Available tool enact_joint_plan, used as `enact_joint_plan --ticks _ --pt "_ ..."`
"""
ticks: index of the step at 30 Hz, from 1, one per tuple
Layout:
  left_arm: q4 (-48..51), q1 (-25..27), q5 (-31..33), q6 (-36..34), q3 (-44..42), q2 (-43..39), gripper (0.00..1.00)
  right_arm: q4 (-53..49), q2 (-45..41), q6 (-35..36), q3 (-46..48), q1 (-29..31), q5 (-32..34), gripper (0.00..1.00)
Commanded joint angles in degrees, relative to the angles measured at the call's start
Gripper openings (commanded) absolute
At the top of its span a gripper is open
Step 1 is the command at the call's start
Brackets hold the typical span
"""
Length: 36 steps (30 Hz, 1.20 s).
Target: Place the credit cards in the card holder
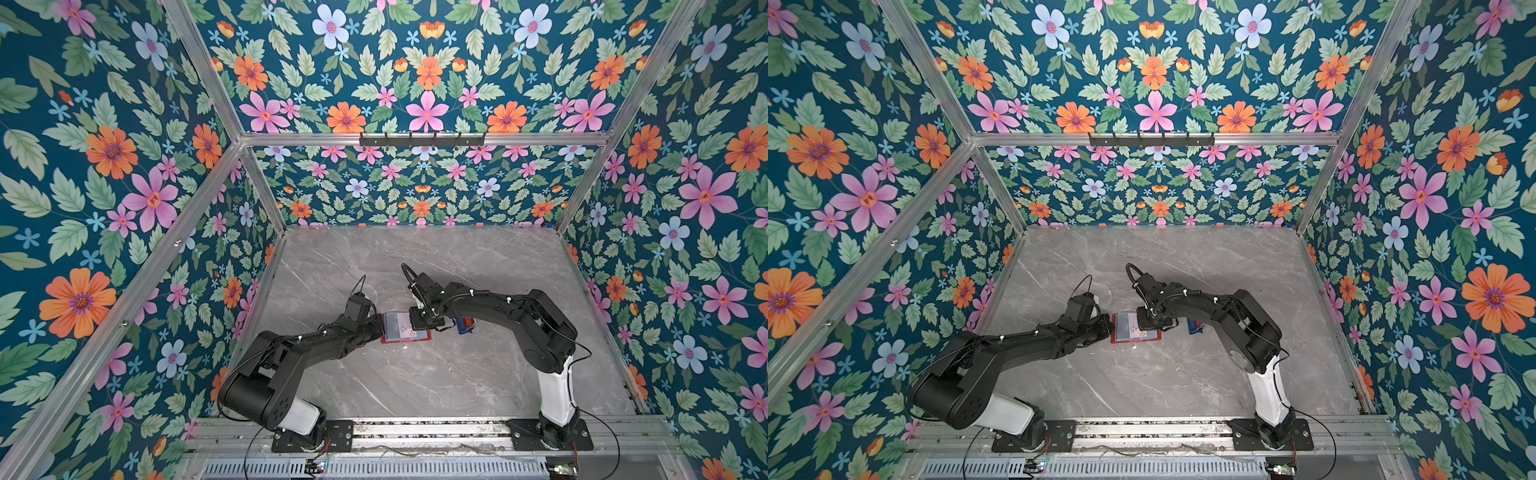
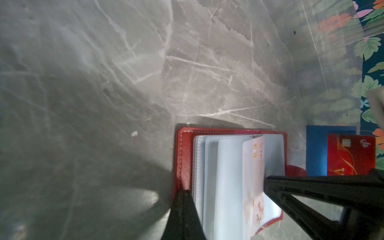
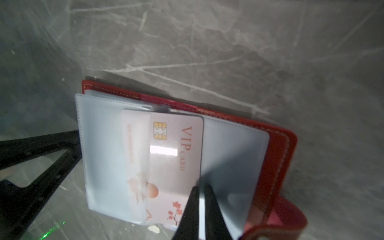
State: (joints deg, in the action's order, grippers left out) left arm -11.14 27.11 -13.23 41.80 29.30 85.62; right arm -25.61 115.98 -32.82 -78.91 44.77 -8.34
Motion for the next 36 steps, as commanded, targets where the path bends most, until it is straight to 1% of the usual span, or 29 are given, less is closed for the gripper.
enact_joint_plan --ticks 1,5,8,15,19,25,28,32,36 --pt "7.0 0.1 -0.1 -0.7 -0.5 0.5 0.04 -0.2 1.0 0.1 0.2 0.1 -3.9 0.13" --pt "7.1 0.1 -0.1 -0.8 -0.6 0.3 0.04 1.0 0.8 0.2 0.1 0.1 -6.1 0.14" --pt "7.2 0.1 0.0 -0.8 -0.6 0.3 0.04 1.2 0.0 0.2 0.2 0.1 -6.0 0.15" --pt "7.4 0.1 0.1 -0.8 -0.5 0.1 0.04 -0.1 -2.6 -0.3 1.1 0.1 -0.8 0.14" --pt "7.8 0.2 0.4 -0.9 -0.5 -0.1 0.04 -1.4 -3.1 -0.7 0.9 0.1 2.0 0.13" --pt "8.1 0.2 0.6 -1.1 -0.4 -0.3 0.04 -5.4 -0.1 -0.7 -2.4 0.2 3.3 0.05" --pt "8.1 0.2 0.7 -1.1 -0.4 -0.3 0.04 -6.6 1.1 -0.6 -3.7 0.2 3.3 0.04" --pt "8.2 0.2 0.8 -1.2 -0.3 -0.2 0.04 -8.1 2.9 0.3 -5.9 0.4 1.6 0.05" --pt "8.2 0.2 0.8 -1.3 -0.1 0.1 0.04 -11.2 5.7 1.5 -9.1 1.1 0.8 0.10"
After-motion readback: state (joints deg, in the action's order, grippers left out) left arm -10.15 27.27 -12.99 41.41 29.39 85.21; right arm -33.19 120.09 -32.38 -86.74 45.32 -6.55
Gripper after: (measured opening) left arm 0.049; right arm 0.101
